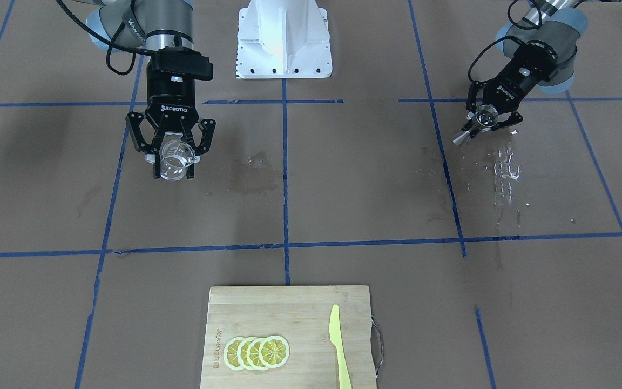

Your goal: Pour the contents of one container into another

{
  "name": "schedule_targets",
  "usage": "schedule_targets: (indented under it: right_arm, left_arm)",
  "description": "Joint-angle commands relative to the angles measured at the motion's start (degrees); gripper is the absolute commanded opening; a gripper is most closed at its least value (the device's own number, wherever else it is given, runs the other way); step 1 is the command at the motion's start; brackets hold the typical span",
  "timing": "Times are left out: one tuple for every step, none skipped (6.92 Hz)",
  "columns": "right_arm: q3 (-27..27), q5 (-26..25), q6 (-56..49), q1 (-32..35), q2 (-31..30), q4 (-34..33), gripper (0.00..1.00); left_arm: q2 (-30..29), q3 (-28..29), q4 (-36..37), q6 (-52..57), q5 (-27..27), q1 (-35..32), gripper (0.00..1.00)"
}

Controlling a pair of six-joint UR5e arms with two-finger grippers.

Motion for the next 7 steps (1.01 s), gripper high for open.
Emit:
schedule_targets:
  right_arm:
    - [0.1,0.0,-0.1,0.4,0.3,-0.1,0.00]
    - [0.1,0.0,-0.1,0.4,0.3,-0.1,0.00]
    - [0.1,0.0,-0.1,0.4,0.4,0.0,0.00]
    - [0.1,0.0,0.0,0.4,0.4,0.0,0.00]
    - [0.1,0.0,0.0,0.4,0.4,0.0,0.00]
    - [0.1,0.0,0.0,0.4,0.4,-0.1,0.00]
    - [0.1,0.0,0.0,0.4,0.4,0.0,0.00]
  left_arm:
    - [1.9,0.7,0.0,-0.5,8.8,3.7,0.00]
    - [2.1,1.4,0.0,-0.5,12.9,4.8,0.00]
    - [2.1,2.1,0.1,-0.6,16.9,7.0,0.00]
    - [2.1,2.8,0.2,-2.3,21.8,9.7,0.00]
    - [1.8,2.9,0.4,-3.1,27.4,12.7,0.00]
    - [1.5,2.9,0.7,-3.1,30.3,14.2,0.00]
    - [1.4,2.9,1.0,-3.2,30.7,14.3,0.00]
